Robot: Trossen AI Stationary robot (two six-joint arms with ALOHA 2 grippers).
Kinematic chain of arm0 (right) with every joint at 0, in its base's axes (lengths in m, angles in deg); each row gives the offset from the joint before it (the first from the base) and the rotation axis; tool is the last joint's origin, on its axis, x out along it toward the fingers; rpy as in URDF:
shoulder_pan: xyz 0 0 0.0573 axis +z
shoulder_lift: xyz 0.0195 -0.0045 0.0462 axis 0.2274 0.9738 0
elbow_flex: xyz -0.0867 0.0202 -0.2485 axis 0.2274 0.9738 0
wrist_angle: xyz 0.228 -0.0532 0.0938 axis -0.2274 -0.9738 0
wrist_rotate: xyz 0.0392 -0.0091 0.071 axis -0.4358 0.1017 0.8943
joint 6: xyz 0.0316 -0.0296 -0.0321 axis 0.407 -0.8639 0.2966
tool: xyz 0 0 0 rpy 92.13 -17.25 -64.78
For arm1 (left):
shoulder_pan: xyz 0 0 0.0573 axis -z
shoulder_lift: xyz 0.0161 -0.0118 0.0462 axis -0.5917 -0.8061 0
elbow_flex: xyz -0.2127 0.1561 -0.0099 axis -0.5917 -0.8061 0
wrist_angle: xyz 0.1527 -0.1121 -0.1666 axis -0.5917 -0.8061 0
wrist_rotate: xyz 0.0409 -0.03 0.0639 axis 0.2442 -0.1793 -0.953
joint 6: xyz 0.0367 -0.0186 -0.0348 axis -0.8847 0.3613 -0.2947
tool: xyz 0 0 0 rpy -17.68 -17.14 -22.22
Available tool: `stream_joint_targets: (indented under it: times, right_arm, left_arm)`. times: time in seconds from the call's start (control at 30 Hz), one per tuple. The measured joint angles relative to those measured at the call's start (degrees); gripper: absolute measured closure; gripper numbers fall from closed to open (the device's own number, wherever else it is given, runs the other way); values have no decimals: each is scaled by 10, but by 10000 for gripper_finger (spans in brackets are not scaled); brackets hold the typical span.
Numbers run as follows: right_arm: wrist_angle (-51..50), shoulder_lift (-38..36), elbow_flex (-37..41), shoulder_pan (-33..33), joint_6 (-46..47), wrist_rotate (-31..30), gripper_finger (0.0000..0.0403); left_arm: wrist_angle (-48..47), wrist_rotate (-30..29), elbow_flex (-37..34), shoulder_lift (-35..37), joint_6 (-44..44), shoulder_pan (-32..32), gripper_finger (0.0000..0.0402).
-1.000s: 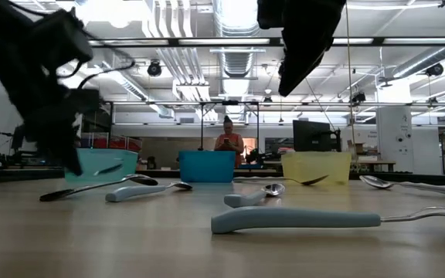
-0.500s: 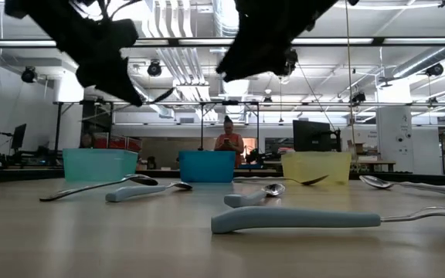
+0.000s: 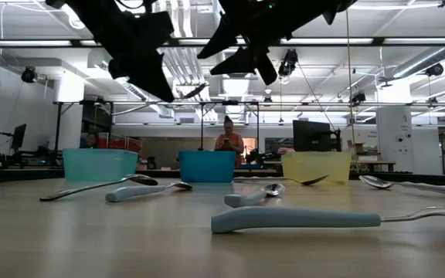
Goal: Sort silverware by color (type)
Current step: Put the black spoon into the yellow bin
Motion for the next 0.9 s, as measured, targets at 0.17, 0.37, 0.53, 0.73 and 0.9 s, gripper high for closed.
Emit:
stream_joint_targets:
  times: [0.17, 0.37, 0.53, 0.73, 0.9]
  right_arm:
    - [-4, 0, 0, -13, 7, 4, 225]
    - [-7, 0, 2, -19, 1, -1, 225]
    - [-6, 0, 3, -22, -7, -2, 225]
    - [-7, 1, 3, -24, -14, -2, 225]
    - [-7, 1, 3, -26, -27, -11, 225]
  left_arm:
    - [1, 0, 17, -30, 0, 0, 402]
    - [6, -5, 26, -30, 0, 0, 402]
    - [12, -4, 26, -25, 0, 0, 402]
    - [54, -5, 26, -25, -9, 0, 401]
    - [69, -5, 27, -24, -11, 0, 401]
